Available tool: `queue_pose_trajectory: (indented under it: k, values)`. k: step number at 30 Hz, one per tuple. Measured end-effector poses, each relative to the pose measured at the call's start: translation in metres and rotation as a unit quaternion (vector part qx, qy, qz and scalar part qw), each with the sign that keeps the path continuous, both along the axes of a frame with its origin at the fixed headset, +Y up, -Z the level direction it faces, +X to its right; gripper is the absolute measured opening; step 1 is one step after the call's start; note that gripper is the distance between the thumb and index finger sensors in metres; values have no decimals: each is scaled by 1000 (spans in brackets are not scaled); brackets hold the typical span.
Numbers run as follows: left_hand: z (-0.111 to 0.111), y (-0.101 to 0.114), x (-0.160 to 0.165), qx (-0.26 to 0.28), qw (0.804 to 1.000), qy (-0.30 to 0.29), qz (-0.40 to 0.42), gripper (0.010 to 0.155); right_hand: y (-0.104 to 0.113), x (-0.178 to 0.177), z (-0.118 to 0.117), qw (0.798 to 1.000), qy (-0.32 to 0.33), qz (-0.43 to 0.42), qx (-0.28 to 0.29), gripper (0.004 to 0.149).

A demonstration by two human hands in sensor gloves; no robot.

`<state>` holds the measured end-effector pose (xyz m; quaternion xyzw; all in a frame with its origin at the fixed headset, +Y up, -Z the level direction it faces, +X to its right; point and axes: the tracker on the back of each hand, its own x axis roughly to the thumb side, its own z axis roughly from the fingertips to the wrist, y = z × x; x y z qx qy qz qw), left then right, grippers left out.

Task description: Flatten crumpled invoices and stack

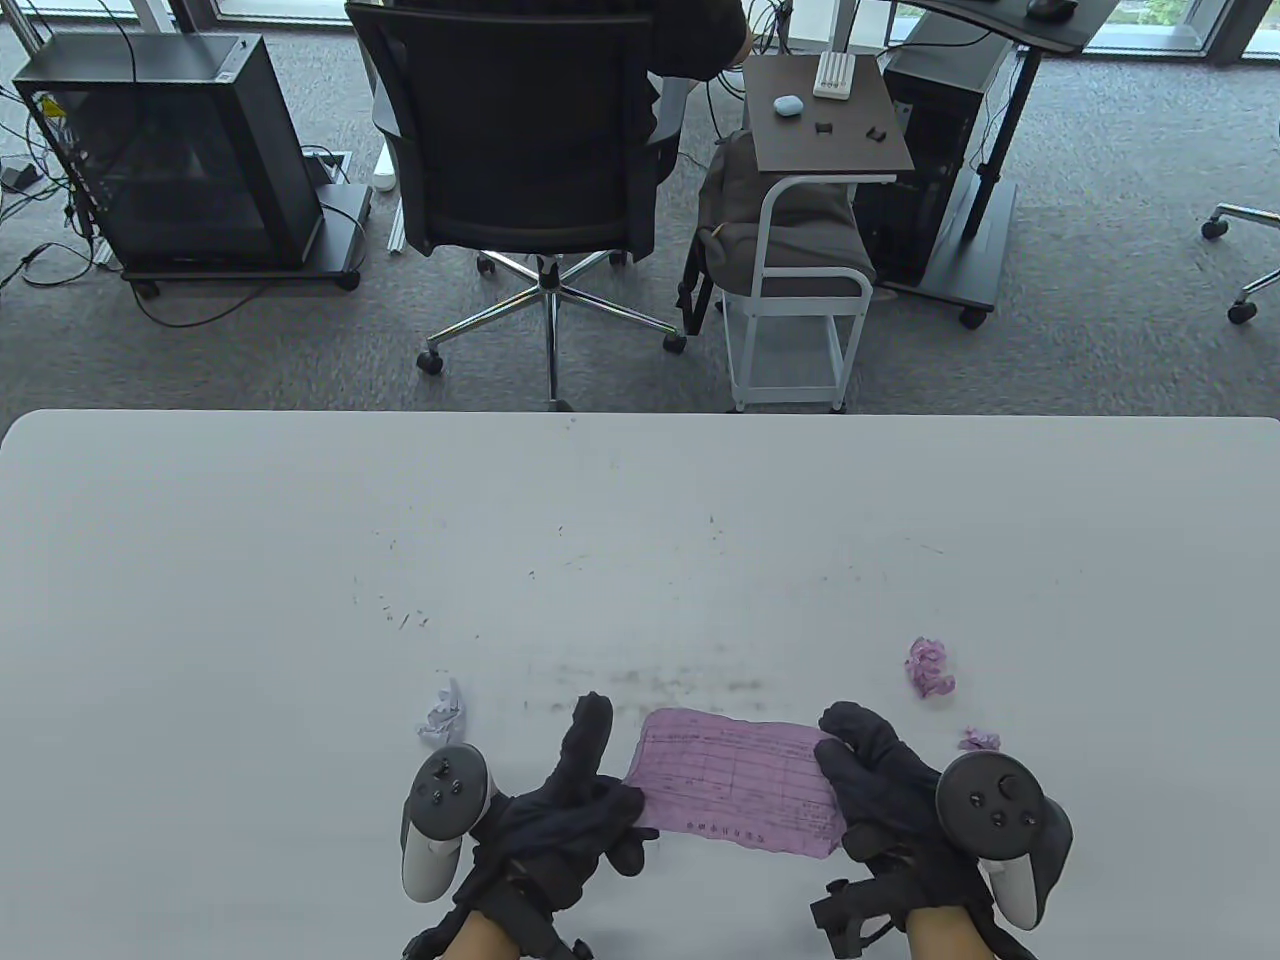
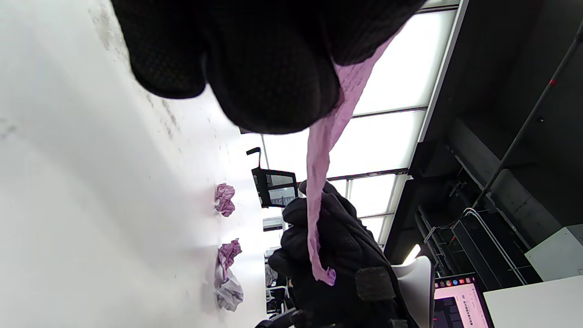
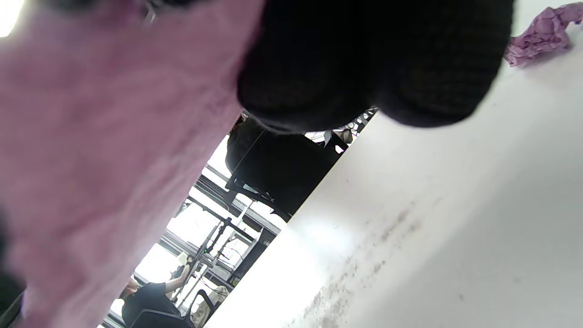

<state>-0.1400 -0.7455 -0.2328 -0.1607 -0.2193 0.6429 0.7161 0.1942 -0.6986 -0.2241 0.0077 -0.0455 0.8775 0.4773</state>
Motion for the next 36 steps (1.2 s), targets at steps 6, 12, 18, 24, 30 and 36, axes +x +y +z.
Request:
queue_pose_trajectory:
  k: [6,12,18,24,30,36]
  values:
    - [-1,1,2,18,999,6,-28,63,-4,0,-3,1000,5,18,-7,46]
    - [-2,4,2,43,997,-11,-71,43,-5,3,-6,1000,21,3,-15,48]
    - [-1,7,5,86,985,8,-152,44,-4,2,-7,998,49,31,-2,50]
    - [3,13,8,126,968,27,-217,45,-3,-4,-7,995,66,71,0,52]
    - [4,13,12,117,960,24,-253,49,-2,-14,-10,988,68,137,15,53]
    - [-3,16,16,100,950,12,-296,53,1,-28,-21,977,61,203,13,54]
